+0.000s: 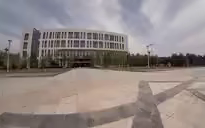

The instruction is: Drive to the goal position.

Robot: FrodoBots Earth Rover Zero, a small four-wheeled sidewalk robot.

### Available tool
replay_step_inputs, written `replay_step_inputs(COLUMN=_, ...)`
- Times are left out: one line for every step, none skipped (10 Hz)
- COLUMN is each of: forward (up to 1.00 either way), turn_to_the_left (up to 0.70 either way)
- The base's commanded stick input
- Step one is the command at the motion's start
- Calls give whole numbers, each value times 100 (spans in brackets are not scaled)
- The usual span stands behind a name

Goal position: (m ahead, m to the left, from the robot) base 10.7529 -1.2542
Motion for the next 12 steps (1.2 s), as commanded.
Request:
replay_step_inputs(forward=70, turn_to_the_left=0)
replay_step_inputs(forward=70, turn_to_the_left=0)
replay_step_inputs(forward=70, turn_to_the_left=0)
replay_step_inputs(forward=70, turn_to_the_left=0)
replay_step_inputs(forward=70, turn_to_the_left=0)
replay_step_inputs(forward=70, turn_to_the_left=0)
replay_step_inputs(forward=70, turn_to_the_left=0)
replay_step_inputs(forward=70, turn_to_the_left=0)
replay_step_inputs(forward=70, turn_to_the_left=0)
replay_step_inputs(forward=70, turn_to_the_left=0)
replay_step_inputs(forward=70, turn_to_the_left=0)
replay_step_inputs(forward=70, turn_to_the_left=0)
